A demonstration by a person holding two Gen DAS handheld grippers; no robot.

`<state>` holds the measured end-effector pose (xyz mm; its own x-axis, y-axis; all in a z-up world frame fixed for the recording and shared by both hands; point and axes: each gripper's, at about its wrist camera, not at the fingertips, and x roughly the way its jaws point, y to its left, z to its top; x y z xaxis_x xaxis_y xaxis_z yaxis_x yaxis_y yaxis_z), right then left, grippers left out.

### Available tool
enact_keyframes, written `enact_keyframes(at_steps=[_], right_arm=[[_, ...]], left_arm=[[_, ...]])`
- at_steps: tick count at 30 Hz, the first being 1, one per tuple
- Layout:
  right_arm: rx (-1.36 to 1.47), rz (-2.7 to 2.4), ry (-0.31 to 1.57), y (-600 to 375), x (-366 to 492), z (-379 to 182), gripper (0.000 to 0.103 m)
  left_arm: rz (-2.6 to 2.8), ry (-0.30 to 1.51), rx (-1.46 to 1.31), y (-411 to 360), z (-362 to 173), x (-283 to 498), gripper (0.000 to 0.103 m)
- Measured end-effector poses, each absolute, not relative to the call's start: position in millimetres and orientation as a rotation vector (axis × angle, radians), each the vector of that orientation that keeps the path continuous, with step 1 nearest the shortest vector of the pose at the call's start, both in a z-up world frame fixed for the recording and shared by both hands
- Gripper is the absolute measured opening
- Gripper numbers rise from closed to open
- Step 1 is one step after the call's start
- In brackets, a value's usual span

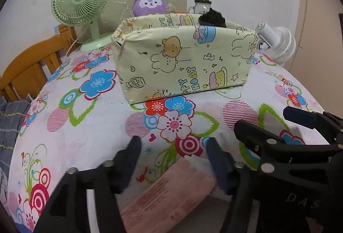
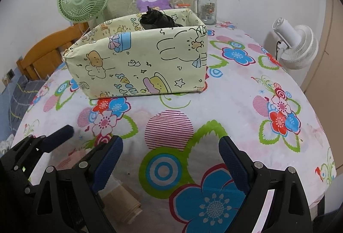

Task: Organize soft objects
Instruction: 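Grasp the pink paper packet with the left tool while the right tool approaches the white roll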

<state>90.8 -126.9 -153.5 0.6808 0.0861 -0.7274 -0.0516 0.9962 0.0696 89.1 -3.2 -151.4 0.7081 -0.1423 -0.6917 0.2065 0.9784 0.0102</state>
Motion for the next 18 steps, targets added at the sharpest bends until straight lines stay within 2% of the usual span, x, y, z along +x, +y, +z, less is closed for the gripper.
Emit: enact_keyframes(at_steps=[9, 11, 18], right_arm=[[0.021, 0.093, 0.802, -119.3, 79.3, -149.6, 0.093], [0.014, 0.102, 0.799, -116.8, 76.6, -148.1, 0.093], [-0.002, 0.121, 0.785, -109.9, 66.4, -144.9, 0.093]], left_arm=[[-0.185, 0.747, 0.082, 3.2, -147.3, 74.8, 0.07], [-0.182, 0.742, 0.083, 5.5, -146.3, 70.8, 0.075], [-0.191, 0.714, 0.131, 4.0, -145.6, 53.6, 0.081]])
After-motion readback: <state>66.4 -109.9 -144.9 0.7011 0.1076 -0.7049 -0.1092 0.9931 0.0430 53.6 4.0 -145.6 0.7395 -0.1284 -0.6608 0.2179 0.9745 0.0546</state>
